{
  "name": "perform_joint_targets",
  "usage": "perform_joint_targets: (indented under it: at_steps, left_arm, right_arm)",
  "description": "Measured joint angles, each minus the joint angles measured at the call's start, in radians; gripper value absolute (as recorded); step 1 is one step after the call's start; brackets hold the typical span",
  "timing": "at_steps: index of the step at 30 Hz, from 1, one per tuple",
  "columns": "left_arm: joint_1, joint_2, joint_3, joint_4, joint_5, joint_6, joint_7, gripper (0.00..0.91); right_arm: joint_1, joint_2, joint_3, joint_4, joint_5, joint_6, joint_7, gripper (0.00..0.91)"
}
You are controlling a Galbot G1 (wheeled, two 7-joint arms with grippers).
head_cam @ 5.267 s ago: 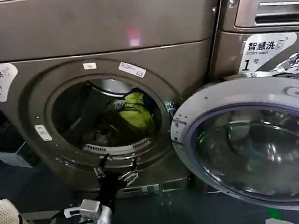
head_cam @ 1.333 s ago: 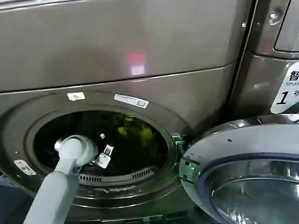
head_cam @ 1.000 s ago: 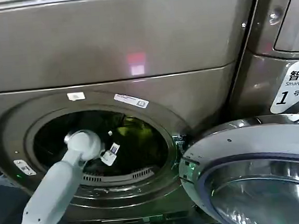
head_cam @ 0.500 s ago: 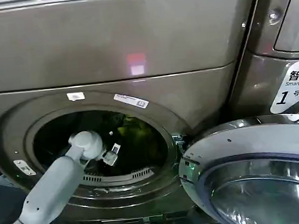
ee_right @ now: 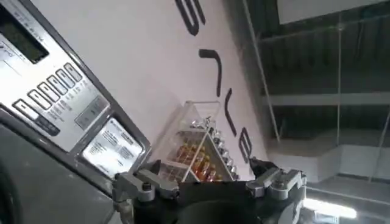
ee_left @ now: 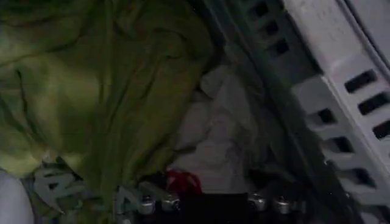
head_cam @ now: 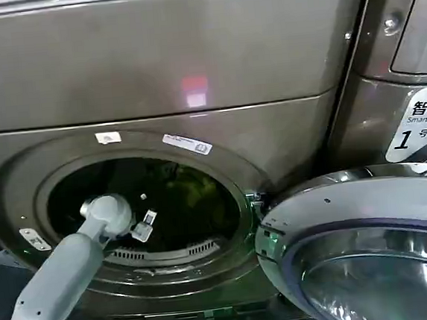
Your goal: Grasp the clothes from the dryer.
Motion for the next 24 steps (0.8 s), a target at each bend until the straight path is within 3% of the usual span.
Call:
perform_joint_targets:
  at_steps: [1, 16, 24]
  left_arm:
    - [0.008, 0.006, -0.007, -0.007, -0.005, 0.005, 0.000, 0.137]
    - [0.031, 0.003, -0.023, 0.007, -0.026, 0.025, 0.001, 0.137]
    - [0.030, -0.008, -0.020, 0.018, -0.019, 0.027, 0.001, 0.057]
  right_arm:
    - [-0.001, 0.000, 0.002, 0.002, 0.002, -0.001, 0.000, 0.907]
    - [-0.002, -0.011, 0.010, 0.001, 0.006, -0.005, 0.002, 0.907]
    - [0.006, -0.020, 0.003, -0.005, 0.002, -0.005, 0.002, 0.907]
